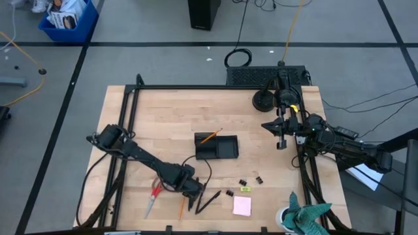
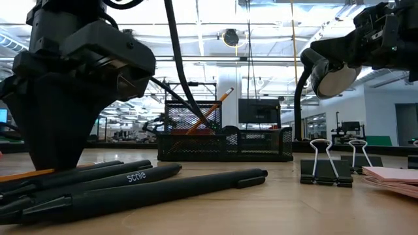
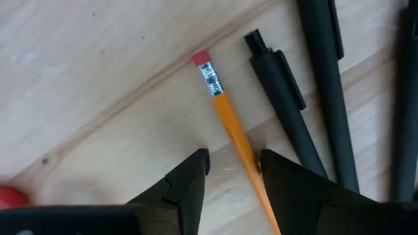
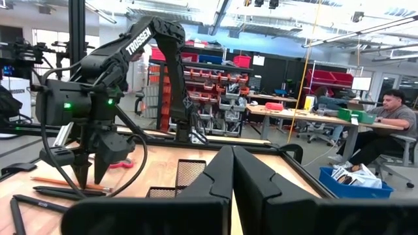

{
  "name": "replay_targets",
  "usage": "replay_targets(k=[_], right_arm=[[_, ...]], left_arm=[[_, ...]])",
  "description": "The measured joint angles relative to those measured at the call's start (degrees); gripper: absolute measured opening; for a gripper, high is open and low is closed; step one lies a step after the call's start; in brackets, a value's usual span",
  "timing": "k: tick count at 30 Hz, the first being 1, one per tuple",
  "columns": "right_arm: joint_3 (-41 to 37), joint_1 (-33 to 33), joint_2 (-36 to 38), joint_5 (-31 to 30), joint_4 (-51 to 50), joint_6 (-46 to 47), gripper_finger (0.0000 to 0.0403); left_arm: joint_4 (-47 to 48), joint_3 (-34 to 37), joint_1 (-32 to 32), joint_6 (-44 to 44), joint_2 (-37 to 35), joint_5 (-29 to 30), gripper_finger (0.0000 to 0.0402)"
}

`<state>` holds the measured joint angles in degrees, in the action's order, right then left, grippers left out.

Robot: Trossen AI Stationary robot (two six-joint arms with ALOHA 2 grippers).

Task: Pick and place office supplies into organizer
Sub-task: Put the pencil into the top left section of the desk organizer

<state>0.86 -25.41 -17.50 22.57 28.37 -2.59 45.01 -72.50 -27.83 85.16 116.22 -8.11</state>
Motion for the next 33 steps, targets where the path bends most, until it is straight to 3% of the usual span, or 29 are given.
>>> replay_targets(k=[10,16,24,33], right_arm=[[0.0,0.0,-0.1,0.0,-0.8,0.5,0.0],[0.0,0.0,-0.1,0.0,-0.8,0.5,0.0],[0.0,0.0,-0.1,0.0,-0.8,1.5,0.0],[0.0,0.0,-0.1,0.0,-0.8,1.5,0.0]], left_arm=[[2.2,-0.1,-2.3,2.5,0.0,0.6,0.0158],[-1.0,0.1,-2.3,6.0,0.0,2.0,0.0154],[-1.9,0.2,-2.7,7.5,0.0,3.2,0.008],[-3.3,0.2,-2.9,1.8,0.0,5.2,0.0014]])
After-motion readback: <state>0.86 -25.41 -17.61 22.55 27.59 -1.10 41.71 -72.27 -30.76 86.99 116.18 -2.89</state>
